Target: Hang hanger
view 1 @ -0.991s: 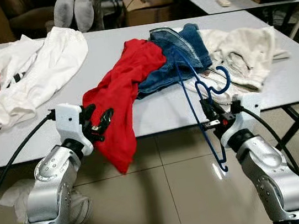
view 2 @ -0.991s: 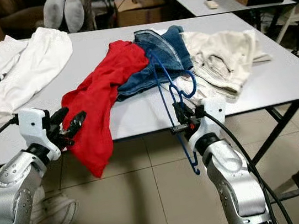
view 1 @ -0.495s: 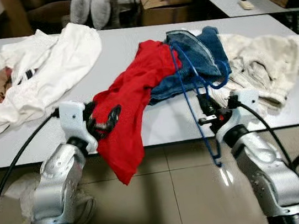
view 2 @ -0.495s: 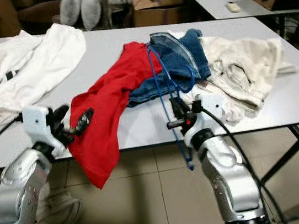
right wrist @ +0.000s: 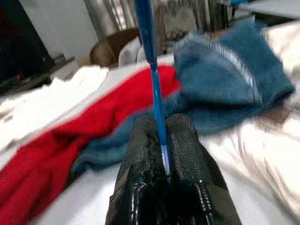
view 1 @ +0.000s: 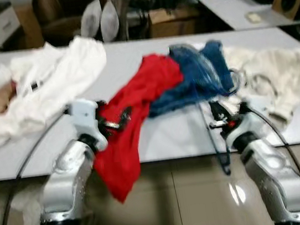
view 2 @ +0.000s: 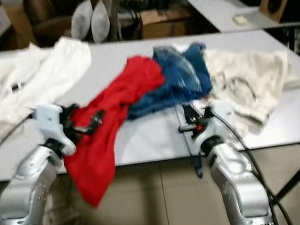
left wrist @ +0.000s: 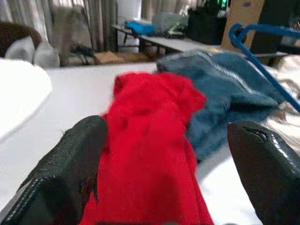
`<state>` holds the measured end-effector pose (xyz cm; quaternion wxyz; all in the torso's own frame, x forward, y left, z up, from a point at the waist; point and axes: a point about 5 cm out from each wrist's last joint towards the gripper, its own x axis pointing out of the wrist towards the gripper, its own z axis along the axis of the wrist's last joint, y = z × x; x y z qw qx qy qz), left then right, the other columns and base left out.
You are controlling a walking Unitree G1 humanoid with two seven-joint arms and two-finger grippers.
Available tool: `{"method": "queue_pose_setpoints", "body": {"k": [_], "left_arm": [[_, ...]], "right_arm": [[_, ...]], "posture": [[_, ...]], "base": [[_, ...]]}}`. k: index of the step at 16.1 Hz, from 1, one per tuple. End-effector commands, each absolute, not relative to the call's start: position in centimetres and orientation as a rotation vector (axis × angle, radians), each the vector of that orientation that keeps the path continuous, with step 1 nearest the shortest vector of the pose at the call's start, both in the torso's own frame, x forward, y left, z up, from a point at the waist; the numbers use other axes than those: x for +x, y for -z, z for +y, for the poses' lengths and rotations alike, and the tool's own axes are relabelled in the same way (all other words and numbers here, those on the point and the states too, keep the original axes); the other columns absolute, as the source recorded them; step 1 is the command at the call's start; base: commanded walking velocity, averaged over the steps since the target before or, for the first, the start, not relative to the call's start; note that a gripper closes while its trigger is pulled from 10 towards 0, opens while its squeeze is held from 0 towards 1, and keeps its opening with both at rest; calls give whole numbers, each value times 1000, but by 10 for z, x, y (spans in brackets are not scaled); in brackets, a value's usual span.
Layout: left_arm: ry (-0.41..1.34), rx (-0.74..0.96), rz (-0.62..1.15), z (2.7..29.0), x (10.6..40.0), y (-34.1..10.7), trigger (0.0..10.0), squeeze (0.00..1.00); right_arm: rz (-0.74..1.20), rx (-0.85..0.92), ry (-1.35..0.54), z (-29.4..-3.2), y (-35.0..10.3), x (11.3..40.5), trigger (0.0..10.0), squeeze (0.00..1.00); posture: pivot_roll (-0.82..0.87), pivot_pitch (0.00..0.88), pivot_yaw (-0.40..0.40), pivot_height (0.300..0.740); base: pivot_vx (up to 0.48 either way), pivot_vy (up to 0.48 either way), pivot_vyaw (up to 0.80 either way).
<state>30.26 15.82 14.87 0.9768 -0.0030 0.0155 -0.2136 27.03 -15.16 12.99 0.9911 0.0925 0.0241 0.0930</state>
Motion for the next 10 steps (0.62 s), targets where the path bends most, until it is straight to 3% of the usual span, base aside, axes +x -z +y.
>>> {"method": "queue_pose_setpoints", "body": {"k": [1, 8, 9, 10], "left_arm": [[400, 24, 19, 167, 304, -153, 10000, 1000], [394, 26, 4, 166, 306, -158, 10000, 1000], [407, 9, -12, 167, 303, -159, 10000, 976], [400, 12, -1, 169, 302, -156, 10000, 831]], "right_arm": [[19, 200, -220, -142, -138, 274, 10000, 0], [-10, 163, -196, -146, -141, 277, 10000, 0], [-20, 137, -180, -149, -140, 276, 10000, 0], [-17, 129, -179, -148, -138, 274, 10000, 0]], "posture": [[-40, 0, -20, 740], [-40, 0, -21, 740], [-42, 0, -23, 740], [-45, 0, -24, 740]], "base": [[341, 0, 0], [328, 0, 0], [0, 0, 0], [0, 0, 0]]}}
